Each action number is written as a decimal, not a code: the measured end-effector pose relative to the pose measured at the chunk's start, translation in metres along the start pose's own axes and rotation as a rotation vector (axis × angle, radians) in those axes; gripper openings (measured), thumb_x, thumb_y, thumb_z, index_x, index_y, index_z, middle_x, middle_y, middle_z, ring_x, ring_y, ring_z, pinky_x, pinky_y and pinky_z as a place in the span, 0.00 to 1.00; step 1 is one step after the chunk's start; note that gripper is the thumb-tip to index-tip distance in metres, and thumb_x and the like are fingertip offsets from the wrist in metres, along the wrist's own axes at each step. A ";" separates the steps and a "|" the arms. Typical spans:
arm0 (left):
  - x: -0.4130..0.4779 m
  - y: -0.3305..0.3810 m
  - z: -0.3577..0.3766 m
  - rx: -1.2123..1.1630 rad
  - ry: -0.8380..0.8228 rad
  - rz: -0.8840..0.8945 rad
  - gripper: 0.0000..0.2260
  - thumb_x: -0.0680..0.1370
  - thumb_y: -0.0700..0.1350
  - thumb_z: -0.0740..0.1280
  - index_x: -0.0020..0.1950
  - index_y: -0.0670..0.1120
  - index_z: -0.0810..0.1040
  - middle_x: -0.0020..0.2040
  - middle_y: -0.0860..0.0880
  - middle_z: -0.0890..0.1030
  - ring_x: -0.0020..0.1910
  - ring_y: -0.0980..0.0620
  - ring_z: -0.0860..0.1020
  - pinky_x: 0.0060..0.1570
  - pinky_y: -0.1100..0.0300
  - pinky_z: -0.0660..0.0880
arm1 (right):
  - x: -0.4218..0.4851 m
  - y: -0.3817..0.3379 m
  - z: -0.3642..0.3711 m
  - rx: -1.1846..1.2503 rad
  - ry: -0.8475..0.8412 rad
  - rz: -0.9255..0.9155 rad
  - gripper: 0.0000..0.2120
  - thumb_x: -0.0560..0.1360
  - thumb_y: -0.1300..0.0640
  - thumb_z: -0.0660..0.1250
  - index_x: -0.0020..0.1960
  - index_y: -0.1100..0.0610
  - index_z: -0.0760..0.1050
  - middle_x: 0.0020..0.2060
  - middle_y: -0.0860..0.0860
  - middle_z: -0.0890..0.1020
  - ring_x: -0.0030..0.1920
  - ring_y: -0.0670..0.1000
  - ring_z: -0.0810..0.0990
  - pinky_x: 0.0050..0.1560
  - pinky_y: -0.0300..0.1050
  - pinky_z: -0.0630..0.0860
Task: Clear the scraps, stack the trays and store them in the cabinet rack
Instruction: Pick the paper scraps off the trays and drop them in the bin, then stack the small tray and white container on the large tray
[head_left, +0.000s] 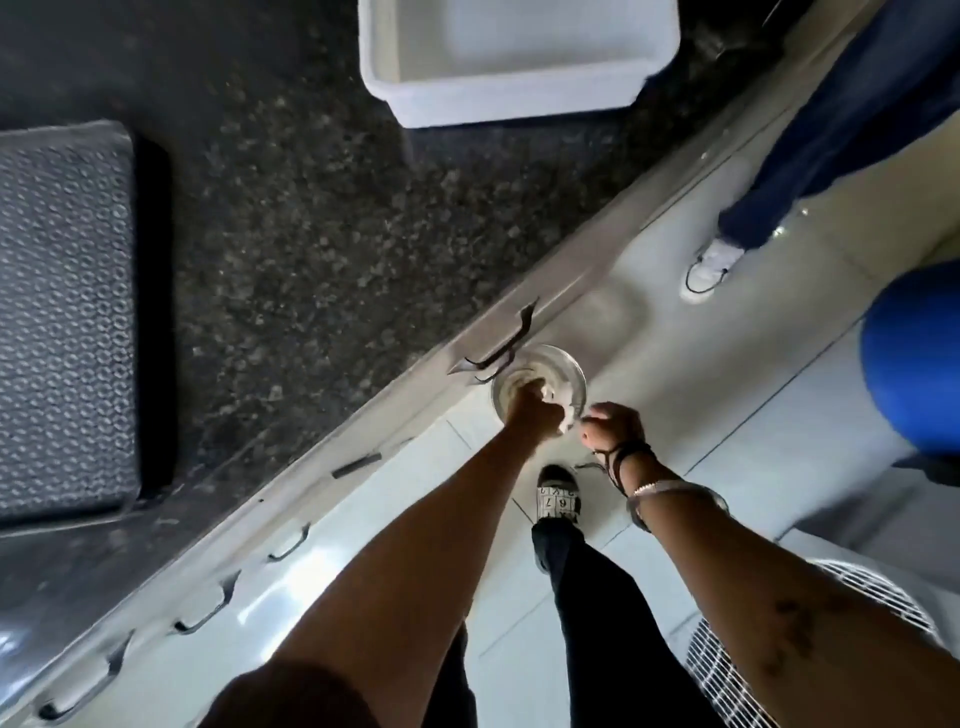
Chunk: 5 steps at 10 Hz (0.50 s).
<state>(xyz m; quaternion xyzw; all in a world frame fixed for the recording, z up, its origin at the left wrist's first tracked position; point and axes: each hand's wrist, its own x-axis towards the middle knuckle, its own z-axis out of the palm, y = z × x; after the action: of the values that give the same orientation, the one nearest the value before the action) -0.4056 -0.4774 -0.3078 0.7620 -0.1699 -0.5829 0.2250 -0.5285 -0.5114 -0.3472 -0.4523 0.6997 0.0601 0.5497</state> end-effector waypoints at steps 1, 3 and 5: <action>-0.015 0.014 0.005 -0.020 0.026 -0.009 0.25 0.74 0.31 0.63 0.72 0.40 0.69 0.70 0.41 0.73 0.68 0.44 0.72 0.68 0.49 0.70 | 0.007 -0.011 -0.026 -0.062 0.000 -0.021 0.16 0.75 0.66 0.61 0.63 0.63 0.73 0.59 0.63 0.78 0.50 0.54 0.78 0.42 0.38 0.74; -0.112 0.044 -0.049 -0.048 0.184 0.259 0.11 0.75 0.31 0.63 0.55 0.34 0.80 0.55 0.37 0.83 0.50 0.45 0.82 0.52 0.59 0.78 | -0.079 -0.061 -0.035 0.004 0.198 -0.349 0.07 0.69 0.72 0.65 0.39 0.67 0.81 0.43 0.63 0.84 0.41 0.58 0.80 0.51 0.49 0.75; -0.210 0.033 -0.193 -0.137 0.920 0.431 0.08 0.74 0.45 0.66 0.52 0.48 0.80 0.47 0.45 0.84 0.45 0.46 0.82 0.47 0.56 0.77 | -0.184 -0.185 0.027 -0.136 -0.065 -1.082 0.10 0.69 0.62 0.63 0.45 0.63 0.81 0.37 0.59 0.85 0.38 0.57 0.83 0.41 0.45 0.77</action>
<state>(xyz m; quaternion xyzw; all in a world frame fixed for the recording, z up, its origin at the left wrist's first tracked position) -0.2741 -0.3677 -0.0769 0.8708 -0.1682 -0.1374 0.4411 -0.3824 -0.4992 -0.1297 -0.7803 0.3441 -0.1722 0.4930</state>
